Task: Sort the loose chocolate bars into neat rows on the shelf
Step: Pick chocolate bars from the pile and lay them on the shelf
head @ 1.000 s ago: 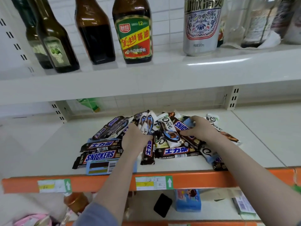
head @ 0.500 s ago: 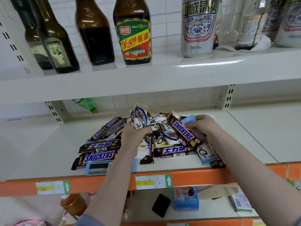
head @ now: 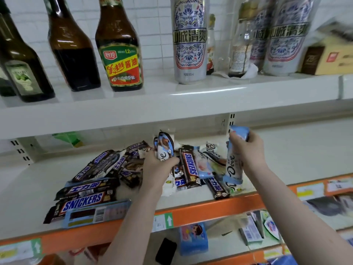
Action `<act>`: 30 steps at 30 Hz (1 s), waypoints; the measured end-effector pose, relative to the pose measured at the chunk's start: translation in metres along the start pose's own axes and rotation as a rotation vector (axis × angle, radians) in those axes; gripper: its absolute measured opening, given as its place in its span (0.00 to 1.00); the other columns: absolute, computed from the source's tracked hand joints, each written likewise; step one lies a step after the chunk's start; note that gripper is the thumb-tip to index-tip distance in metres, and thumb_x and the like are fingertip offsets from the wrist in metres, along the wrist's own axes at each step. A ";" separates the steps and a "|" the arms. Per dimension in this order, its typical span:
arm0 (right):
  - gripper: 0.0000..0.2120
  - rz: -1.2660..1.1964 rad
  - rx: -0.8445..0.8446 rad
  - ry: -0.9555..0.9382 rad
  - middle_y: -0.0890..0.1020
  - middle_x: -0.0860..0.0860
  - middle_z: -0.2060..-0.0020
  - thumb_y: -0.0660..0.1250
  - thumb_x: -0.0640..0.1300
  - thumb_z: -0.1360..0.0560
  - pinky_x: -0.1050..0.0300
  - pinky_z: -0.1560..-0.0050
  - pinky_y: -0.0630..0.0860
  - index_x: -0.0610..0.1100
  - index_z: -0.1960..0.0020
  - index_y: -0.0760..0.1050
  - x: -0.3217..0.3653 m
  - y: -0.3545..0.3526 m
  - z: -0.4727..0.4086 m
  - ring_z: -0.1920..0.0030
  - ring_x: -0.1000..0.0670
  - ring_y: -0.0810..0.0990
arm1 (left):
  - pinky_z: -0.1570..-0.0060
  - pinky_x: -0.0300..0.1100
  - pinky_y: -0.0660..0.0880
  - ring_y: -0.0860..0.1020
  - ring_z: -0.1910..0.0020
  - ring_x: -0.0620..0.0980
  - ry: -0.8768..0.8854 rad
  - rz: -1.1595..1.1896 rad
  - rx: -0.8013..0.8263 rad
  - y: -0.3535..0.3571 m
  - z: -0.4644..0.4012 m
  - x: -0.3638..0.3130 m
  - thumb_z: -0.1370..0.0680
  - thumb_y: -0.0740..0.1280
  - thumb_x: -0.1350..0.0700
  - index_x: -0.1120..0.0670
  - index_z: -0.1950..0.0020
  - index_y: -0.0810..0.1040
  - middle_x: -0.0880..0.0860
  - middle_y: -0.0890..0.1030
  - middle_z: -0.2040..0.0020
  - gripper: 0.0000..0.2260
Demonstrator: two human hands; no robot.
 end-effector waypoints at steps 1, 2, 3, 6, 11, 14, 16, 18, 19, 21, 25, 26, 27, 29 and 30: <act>0.09 -0.044 -0.002 0.020 0.76 0.49 0.69 0.69 0.41 0.29 0.59 0.64 0.73 0.49 0.64 0.71 -0.002 -0.013 -0.001 0.68 0.54 0.76 | 0.76 0.34 0.67 0.72 0.71 0.44 0.018 -0.005 0.007 0.008 0.005 -0.005 0.31 0.71 0.62 0.57 0.53 0.72 0.51 0.76 0.65 0.11; 0.08 -0.090 0.002 0.039 0.77 0.49 0.69 0.68 0.39 0.29 0.59 0.64 0.74 0.48 0.63 0.73 -0.006 -0.025 -0.003 0.69 0.53 0.77 | 0.76 0.33 0.68 0.74 0.70 0.45 0.036 -0.016 0.015 0.017 0.010 -0.009 0.31 0.71 0.62 0.57 0.52 0.73 0.51 0.77 0.63 0.11; 0.07 -0.127 0.000 0.056 0.78 0.48 0.68 0.68 0.37 0.29 0.58 0.64 0.74 0.47 0.62 0.74 -0.010 -0.038 -0.005 0.70 0.52 0.78 | 0.74 0.35 0.69 0.75 0.68 0.45 0.054 -0.036 0.025 0.028 0.016 -0.014 0.31 0.71 0.62 0.56 0.51 0.73 0.52 0.78 0.61 0.12; 0.05 -0.193 -0.011 0.087 0.78 0.49 0.73 0.67 0.35 0.28 0.60 0.70 0.74 0.44 0.60 0.75 -0.019 -0.080 -0.017 0.75 0.54 0.77 | 0.67 0.42 0.73 0.77 0.64 0.48 0.102 -0.128 0.051 0.069 0.030 -0.022 0.33 0.72 0.62 0.55 0.53 0.73 0.53 0.79 0.60 0.12; 0.04 -0.189 -0.022 0.063 0.77 0.46 0.70 0.67 0.37 0.27 0.61 0.72 0.75 0.44 0.59 0.74 -0.032 -0.174 -0.052 0.75 0.56 0.78 | 0.67 0.43 0.74 0.78 0.62 0.49 0.177 -0.262 0.013 0.156 0.060 -0.031 0.35 0.73 0.56 0.54 0.54 0.73 0.53 0.79 0.59 0.14; 0.08 -0.157 -0.035 0.017 0.77 0.42 0.65 0.67 0.39 0.27 0.57 0.67 0.75 0.35 0.53 0.73 -0.035 -0.240 -0.078 0.69 0.50 0.79 | 0.71 0.38 0.68 0.73 0.67 0.45 0.216 -0.249 -0.088 0.212 0.084 -0.040 0.33 0.73 0.59 0.52 0.58 0.71 0.50 0.76 0.63 0.12; 0.15 -0.148 -0.031 -0.005 0.76 0.40 0.64 0.69 0.44 0.30 0.51 0.63 0.75 0.33 0.53 0.71 -0.035 -0.280 -0.098 0.66 0.46 0.77 | 0.68 0.42 0.70 0.74 0.67 0.46 0.228 -0.229 -0.119 0.252 0.098 -0.043 0.33 0.73 0.58 0.50 0.60 0.69 0.49 0.76 0.65 0.13; 0.24 -0.108 -0.036 -0.015 0.75 0.40 0.65 0.69 0.52 0.36 0.47 0.63 0.76 0.32 0.55 0.68 -0.036 -0.314 -0.115 0.64 0.46 0.75 | 0.65 0.44 0.72 0.75 0.65 0.48 0.218 -0.246 -0.105 0.292 0.110 -0.042 0.33 0.73 0.58 0.51 0.59 0.70 0.50 0.77 0.63 0.12; 0.27 -0.098 -0.038 -0.019 0.74 0.40 0.66 0.69 0.54 0.38 0.46 0.63 0.75 0.32 0.56 0.67 -0.038 -0.327 -0.125 0.64 0.47 0.75 | 0.65 0.44 0.72 0.75 0.66 0.48 0.214 -0.249 -0.092 0.310 0.116 -0.043 0.33 0.73 0.58 0.53 0.57 0.71 0.50 0.77 0.63 0.12; 0.27 -0.099 -0.031 -0.025 0.72 0.39 0.67 0.69 0.55 0.39 0.45 0.63 0.75 0.32 0.58 0.64 -0.043 -0.346 -0.144 0.63 0.47 0.74 | 0.67 0.42 0.70 0.73 0.68 0.46 0.218 -0.262 -0.074 0.339 0.121 -0.044 0.33 0.73 0.58 0.55 0.55 0.72 0.50 0.76 0.63 0.12; 0.21 -0.075 0.019 -0.034 0.74 0.33 0.65 0.70 0.49 0.32 0.42 0.62 0.77 0.34 0.60 0.64 -0.050 -0.357 -0.169 0.64 0.46 0.78 | 0.67 0.43 0.70 0.73 0.67 0.48 0.216 -0.352 -0.067 0.373 0.114 -0.046 0.32 0.73 0.57 0.54 0.56 0.70 0.50 0.75 0.64 0.12; 0.20 -0.072 0.034 -0.046 0.74 0.33 0.65 0.70 0.47 0.31 0.44 0.63 0.77 0.33 0.59 0.64 -0.051 -0.357 -0.175 0.64 0.46 0.79 | 0.66 0.43 0.70 0.73 0.66 0.49 0.214 -0.374 -0.071 0.377 0.110 -0.047 0.32 0.72 0.57 0.54 0.55 0.70 0.50 0.74 0.63 0.13; 0.20 -0.068 0.046 -0.058 0.74 0.33 0.65 0.70 0.46 0.29 0.46 0.63 0.76 0.31 0.59 0.64 -0.054 -0.356 -0.182 0.65 0.46 0.79 | 0.66 0.43 0.70 0.73 0.66 0.48 0.214 -0.395 -0.076 0.381 0.104 -0.047 0.32 0.72 0.57 0.55 0.54 0.70 0.49 0.74 0.63 0.13; 0.21 -0.067 0.075 -0.066 0.76 0.31 0.62 0.70 0.46 0.29 0.48 0.63 0.76 0.30 0.56 0.66 -0.058 -0.350 -0.196 0.66 0.48 0.81 | 0.67 0.41 0.69 0.73 0.66 0.46 0.210 -0.430 -0.096 0.384 0.092 -0.048 0.32 0.72 0.58 0.53 0.56 0.70 0.49 0.74 0.63 0.13; 0.22 -0.062 0.089 -0.069 0.77 0.30 0.60 0.70 0.48 0.30 0.46 0.63 0.77 0.30 0.55 0.67 -0.060 -0.346 -0.203 0.65 0.46 0.82 | 0.68 0.41 0.69 0.73 0.66 0.46 0.204 -0.435 -0.107 0.385 0.086 -0.047 0.33 0.72 0.58 0.52 0.57 0.69 0.49 0.74 0.63 0.13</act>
Point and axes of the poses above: each hand's wrist, its own z-axis away from the middle knuckle, its own y-axis out of the palm, x = y × z, the point moved 9 cm from there along -z, towards the middle knuckle
